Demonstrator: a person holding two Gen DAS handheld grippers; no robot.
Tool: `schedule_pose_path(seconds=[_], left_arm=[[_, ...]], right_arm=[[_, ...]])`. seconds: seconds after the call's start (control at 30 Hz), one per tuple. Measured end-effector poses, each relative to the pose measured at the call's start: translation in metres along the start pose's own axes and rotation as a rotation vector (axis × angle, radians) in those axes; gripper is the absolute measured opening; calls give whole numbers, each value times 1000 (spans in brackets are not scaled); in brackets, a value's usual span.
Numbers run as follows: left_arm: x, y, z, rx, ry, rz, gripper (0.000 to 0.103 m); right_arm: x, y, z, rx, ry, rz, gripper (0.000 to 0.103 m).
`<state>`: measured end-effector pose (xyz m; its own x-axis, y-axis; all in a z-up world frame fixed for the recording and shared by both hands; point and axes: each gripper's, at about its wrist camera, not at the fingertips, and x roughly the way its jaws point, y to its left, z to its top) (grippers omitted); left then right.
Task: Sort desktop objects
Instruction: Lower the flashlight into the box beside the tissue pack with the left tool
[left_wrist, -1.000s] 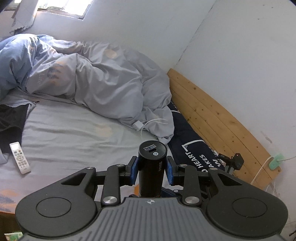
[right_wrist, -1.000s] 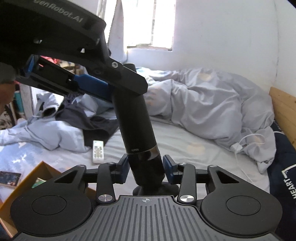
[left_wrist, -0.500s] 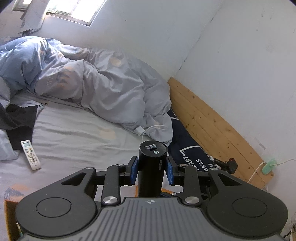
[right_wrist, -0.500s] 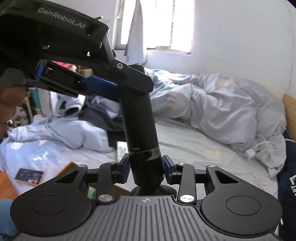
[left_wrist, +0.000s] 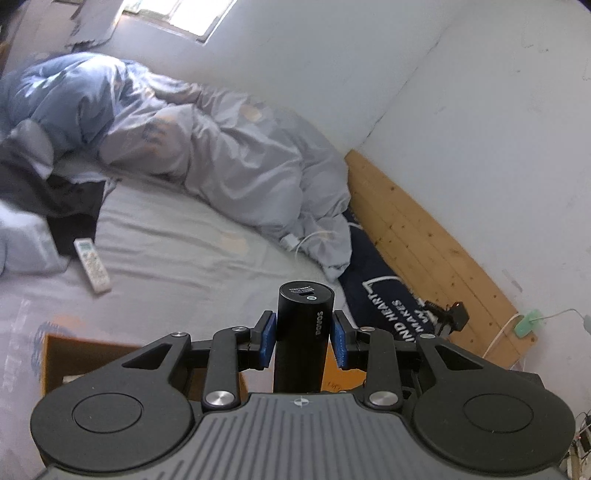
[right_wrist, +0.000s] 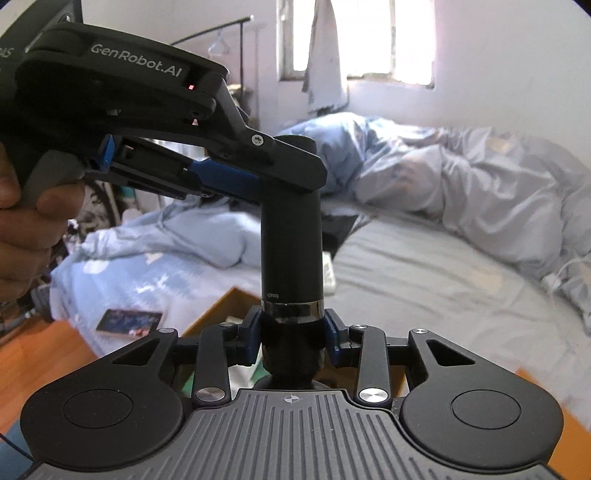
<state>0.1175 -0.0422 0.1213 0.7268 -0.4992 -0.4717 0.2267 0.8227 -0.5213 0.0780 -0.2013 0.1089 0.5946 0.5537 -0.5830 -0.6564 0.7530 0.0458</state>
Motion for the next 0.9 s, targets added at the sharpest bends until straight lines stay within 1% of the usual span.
schedule_pose_path(seconds=[0.27,0.4,0.5,0.6,0.73,0.9], left_arm=[[16,32,-46,-40,69,42,33],[15,54,-73,-79,92,66,33],[12,70,-87,-111,101,83,33],[4,82,-99,-134,94,98,33],[-7,92,-105,-159,78,110,34],[-19,107,-111,-193,63,121,33]], right_arm=[[31,14,-50,43,104,34,38],[50,28,-74,26,173,62,38],[62,39,-87,8,211,85,38],[70,49,-93,-21,232,95,38],[78,58,-93,-68,250,105,39],[86,71,-88,-170,284,115,39]])
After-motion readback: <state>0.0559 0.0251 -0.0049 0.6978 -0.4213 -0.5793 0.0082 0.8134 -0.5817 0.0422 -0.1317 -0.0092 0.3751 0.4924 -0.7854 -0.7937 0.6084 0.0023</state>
